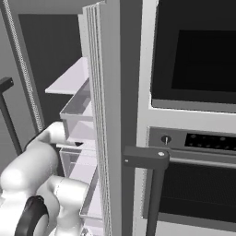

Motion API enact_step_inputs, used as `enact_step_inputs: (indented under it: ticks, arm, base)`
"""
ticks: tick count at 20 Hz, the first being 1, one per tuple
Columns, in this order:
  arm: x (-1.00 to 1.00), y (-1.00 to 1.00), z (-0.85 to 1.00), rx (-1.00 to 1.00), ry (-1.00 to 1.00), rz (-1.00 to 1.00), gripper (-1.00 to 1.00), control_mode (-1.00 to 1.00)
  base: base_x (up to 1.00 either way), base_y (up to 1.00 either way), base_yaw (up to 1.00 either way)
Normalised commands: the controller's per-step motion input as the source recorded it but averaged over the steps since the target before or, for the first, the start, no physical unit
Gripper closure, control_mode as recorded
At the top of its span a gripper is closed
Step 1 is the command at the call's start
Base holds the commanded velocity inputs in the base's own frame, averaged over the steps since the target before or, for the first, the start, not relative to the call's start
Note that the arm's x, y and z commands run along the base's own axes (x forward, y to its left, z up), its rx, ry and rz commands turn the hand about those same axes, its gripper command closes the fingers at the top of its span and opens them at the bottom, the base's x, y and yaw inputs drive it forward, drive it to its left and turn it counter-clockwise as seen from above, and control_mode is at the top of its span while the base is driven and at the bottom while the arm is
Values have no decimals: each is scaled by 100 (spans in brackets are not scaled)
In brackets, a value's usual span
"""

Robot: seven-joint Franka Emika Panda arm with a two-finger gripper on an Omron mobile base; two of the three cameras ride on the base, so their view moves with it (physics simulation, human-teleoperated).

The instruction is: Take the strawberry from the fridge and place it on top of the pancake, located on the dining counter.

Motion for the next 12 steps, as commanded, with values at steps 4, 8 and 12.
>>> enact_step_inputs:
  ticks: [4, 8, 12]
  arm:
    - [37, 0, -8, 0, -3, 0, -100, -100]
    - [39, 0, -7, 0, 0, 0, -100, -100]
    - [46, 0, -15, 0, 1, 0, -100, -100]
  base:
    - [0, 0, 0]
    - [0, 0, 0]
    - [0, 0, 0]
